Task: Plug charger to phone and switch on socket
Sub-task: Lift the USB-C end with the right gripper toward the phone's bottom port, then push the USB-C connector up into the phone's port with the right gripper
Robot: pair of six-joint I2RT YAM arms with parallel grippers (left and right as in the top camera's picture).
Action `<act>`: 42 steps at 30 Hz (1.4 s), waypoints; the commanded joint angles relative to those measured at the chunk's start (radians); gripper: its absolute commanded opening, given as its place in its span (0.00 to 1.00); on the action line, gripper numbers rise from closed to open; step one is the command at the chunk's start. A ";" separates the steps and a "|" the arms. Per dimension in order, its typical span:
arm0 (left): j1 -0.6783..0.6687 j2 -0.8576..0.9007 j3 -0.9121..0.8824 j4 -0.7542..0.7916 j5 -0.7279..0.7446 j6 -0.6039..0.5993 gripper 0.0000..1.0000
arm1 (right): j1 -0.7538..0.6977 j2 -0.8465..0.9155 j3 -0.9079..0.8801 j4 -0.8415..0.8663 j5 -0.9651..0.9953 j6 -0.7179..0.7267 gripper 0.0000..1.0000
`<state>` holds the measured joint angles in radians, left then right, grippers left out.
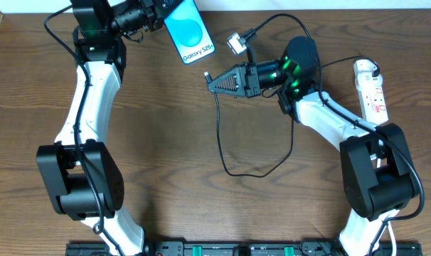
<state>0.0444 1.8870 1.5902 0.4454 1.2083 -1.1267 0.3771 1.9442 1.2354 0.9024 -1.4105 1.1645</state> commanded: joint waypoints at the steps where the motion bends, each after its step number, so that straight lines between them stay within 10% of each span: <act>1: 0.005 -0.015 0.013 0.010 0.039 -0.017 0.07 | -0.007 0.004 0.008 0.041 0.063 0.114 0.01; 42: -0.024 -0.015 0.013 0.010 0.011 -0.097 0.07 | -0.007 0.004 0.008 0.208 0.096 0.226 0.01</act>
<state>0.0193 1.8870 1.5902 0.4458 1.2209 -1.2304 0.3763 1.9442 1.2350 1.1046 -1.3315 1.3830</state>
